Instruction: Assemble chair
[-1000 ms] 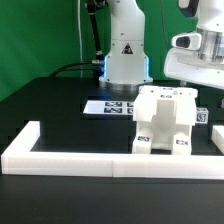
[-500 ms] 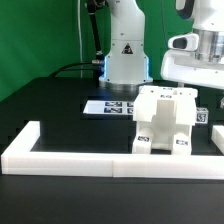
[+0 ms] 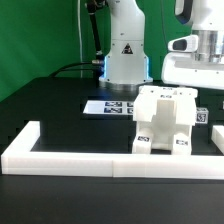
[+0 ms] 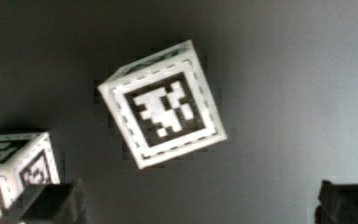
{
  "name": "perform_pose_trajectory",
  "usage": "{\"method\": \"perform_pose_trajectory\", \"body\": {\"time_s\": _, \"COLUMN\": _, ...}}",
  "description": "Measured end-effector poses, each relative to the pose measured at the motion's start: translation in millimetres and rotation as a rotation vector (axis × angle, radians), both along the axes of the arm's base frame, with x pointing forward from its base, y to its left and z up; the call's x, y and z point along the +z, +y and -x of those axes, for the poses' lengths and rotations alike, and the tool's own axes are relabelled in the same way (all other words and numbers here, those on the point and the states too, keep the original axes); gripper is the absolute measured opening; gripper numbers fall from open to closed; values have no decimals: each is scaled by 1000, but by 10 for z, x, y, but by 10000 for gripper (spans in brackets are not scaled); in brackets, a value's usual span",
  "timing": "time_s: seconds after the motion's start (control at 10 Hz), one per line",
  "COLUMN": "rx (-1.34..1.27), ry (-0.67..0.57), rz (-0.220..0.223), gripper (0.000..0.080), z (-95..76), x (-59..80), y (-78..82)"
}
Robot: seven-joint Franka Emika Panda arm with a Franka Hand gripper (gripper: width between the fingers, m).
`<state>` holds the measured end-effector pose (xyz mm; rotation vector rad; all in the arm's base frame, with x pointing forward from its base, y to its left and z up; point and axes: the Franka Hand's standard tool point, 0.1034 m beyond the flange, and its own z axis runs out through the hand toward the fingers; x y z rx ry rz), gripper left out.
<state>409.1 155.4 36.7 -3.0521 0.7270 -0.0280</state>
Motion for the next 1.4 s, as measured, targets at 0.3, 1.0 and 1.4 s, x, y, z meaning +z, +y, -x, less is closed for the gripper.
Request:
{"method": "perform_pose_trajectory", "body": {"time_s": 0.3, "rx": 7, "ry": 10, "rz": 6, "gripper": 649, "z": 53, "x": -42, "y": 12}}
{"method": "perform_pose_trajectory", "body": {"time_s": 1.0, "rx": 27, "ry": 10, "rz": 10, "gripper": 649, "z": 164, "x": -120, "y": 131}}
{"method": "perform_pose_trajectory", "body": {"time_s": 1.4, "rx": 53, "ry": 28, "rz": 32, "gripper": 649, "z": 263, "x": -271, "y": 169}}
